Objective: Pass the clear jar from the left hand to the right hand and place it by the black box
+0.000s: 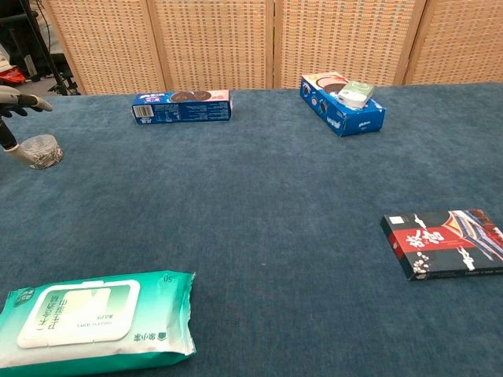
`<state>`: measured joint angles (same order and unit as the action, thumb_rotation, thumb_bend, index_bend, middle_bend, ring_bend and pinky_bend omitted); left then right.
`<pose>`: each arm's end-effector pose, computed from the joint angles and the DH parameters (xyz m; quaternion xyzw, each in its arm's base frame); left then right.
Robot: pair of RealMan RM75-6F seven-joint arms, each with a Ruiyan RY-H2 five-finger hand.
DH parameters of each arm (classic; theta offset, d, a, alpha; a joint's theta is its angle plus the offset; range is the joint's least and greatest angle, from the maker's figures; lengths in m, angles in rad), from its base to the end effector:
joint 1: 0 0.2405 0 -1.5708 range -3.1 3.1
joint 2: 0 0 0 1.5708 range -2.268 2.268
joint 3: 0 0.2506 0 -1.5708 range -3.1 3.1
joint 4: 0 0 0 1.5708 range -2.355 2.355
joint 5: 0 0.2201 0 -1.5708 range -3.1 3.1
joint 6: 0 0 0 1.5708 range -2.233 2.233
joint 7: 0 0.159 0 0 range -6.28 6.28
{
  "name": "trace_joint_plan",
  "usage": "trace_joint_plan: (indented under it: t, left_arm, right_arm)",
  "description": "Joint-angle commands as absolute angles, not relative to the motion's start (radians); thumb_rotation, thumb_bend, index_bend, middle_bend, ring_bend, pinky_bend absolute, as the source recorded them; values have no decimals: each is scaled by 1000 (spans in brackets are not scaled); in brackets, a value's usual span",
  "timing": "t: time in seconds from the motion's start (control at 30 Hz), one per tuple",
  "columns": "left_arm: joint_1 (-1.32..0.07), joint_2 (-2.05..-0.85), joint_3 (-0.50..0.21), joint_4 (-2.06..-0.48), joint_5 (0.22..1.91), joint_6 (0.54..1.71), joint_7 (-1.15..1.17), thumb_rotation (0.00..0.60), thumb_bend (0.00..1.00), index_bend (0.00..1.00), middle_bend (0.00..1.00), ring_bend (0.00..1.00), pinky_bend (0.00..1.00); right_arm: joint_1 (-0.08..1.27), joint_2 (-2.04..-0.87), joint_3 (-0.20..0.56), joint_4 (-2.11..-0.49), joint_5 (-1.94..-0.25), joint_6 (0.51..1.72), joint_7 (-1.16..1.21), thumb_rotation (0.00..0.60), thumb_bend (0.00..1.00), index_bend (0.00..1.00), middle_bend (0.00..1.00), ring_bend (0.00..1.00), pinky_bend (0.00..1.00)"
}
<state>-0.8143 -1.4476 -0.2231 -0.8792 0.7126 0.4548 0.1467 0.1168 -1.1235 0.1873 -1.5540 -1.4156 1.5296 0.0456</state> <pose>-0.3035 0.4657 0.0768 -0.6048 -0.5329 -0.2210 0.5490 -0.3098 -0.2340 0.1871 0.5330 -0.3415 0.4424 0.6353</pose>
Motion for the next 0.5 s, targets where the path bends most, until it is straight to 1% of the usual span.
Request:
trace_joint_plan:
  t: [0.03, 0.07, 0.13, 0.2, 0.3, 0.37, 0.5]
  left_arm:
    - [-852, -1497, -193, -813, 606, 448, 202, 600, 63, 0, 0, 0, 174]
    - [-856, -1504, -190, -806, 589, 451, 208, 600, 90, 9, 13, 15, 222]
    - [-861, -1517, -188, -797, 566, 464, 219, 600, 163, 111, 115, 114, 331]
    - [-866, -1538, -180, -787, 542, 504, 247, 600, 237, 286, 275, 260, 452]
    - [-869, -1555, -173, -786, 508, 538, 286, 600, 261, 382, 353, 355, 528]
    - [-871, -1558, -174, -793, 491, 558, 305, 600, 285, 415, 379, 388, 551]
    - [-869, -1554, -181, -814, 482, 584, 317, 600, 364, 499, 440, 450, 600]
  right_arm:
    - [116, -1122, 188, -1555, -1415, 1529, 49, 600, 0, 0, 0, 0, 0]
    - [116, -1121, 188, -1555, -1415, 1530, 52, 600, 0, 0, 0, 0, 0]
    - [115, -1120, 188, -1556, -1415, 1532, 55, 600, 0, 0, 0, 0, 0]
    - [113, -1119, 189, -1556, -1415, 1535, 58, 600, 0, 0, 0, 0, 0]
    - [112, -1116, 189, -1557, -1416, 1536, 64, 600, 0, 0, 0, 0, 0]
    - [110, -1114, 189, -1559, -1416, 1537, 70, 600, 0, 0, 0, 0, 0]
    - [109, -1111, 189, -1559, -1416, 1538, 78, 600, 0, 0, 0, 0, 0]
